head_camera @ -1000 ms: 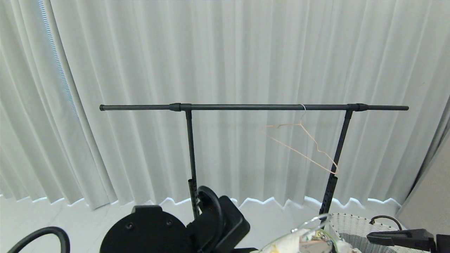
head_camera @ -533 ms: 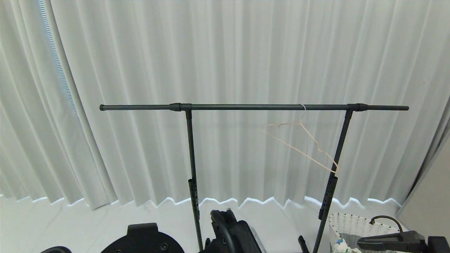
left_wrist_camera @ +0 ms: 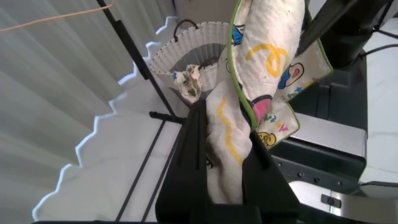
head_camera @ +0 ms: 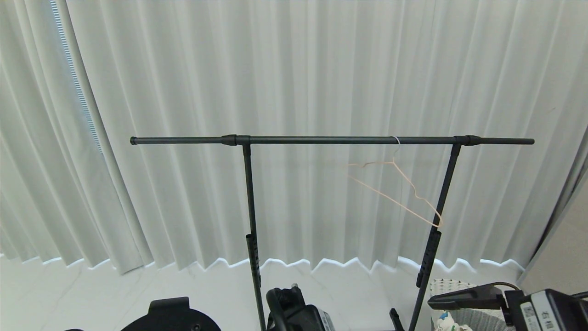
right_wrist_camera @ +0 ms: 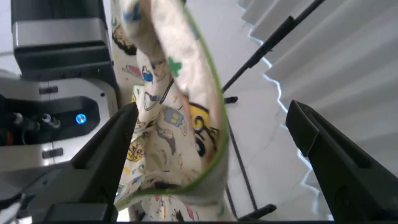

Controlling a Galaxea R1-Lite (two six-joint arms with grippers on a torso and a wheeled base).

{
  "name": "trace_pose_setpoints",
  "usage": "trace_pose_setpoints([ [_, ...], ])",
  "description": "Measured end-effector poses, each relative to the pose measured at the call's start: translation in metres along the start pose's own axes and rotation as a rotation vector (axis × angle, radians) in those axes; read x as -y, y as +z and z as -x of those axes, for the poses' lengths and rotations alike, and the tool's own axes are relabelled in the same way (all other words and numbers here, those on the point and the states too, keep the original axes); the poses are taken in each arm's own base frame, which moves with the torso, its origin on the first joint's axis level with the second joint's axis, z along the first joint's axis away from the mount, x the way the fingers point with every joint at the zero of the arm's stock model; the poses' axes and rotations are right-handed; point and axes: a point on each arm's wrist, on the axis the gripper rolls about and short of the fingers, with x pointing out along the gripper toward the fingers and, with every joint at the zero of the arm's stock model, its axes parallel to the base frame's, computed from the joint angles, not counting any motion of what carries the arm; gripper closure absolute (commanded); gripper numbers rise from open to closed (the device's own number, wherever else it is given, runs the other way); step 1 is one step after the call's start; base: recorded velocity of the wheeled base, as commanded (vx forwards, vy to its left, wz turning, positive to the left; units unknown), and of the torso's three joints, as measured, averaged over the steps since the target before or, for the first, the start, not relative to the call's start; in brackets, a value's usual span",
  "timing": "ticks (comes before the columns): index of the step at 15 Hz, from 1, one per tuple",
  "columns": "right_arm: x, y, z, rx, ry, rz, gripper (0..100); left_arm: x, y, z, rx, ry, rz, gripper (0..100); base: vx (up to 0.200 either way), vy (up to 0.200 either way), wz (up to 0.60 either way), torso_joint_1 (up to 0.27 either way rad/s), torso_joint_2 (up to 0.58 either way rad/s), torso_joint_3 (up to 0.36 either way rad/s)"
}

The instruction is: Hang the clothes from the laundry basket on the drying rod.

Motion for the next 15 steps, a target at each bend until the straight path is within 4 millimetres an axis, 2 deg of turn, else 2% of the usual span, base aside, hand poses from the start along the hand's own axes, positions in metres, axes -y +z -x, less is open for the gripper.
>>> trace_pose_setpoints([
  [5, 0.009, -0.004, -0.014, -0.057, -0.001, 0.003, 0, -0.004, 0.005, 0.001, 0.04, 0.017, 0.002, 100, 0.0, 0.0, 0.0, 0.0, 0.0, 0.0],
  [6, 0.013, -0.006, -0.015, -0.067, -0.014, 0.011, 100, -0.004, 0.006, 0.002, 0.043, 0.017, 0.002, 100, 0.0, 0.0, 0.0, 0.0, 0.0, 0.0],
  [10, 0.026, -0.007, -0.017, -0.063, -0.075, 0.049, 100, -0.004, 0.01, 0.002, 0.06, 0.008, 0.002, 100, 0.0, 0.0, 0.0, 0.0, 0.0, 0.0],
  [15, 0.027, -0.004, -0.014, -0.031, -0.095, 0.096, 100, -0.004, 0.011, 0.003, 0.065, 0.009, 0.002, 100, 0.0, 0.0, 0.0, 0.0, 0.0, 0.0],
])
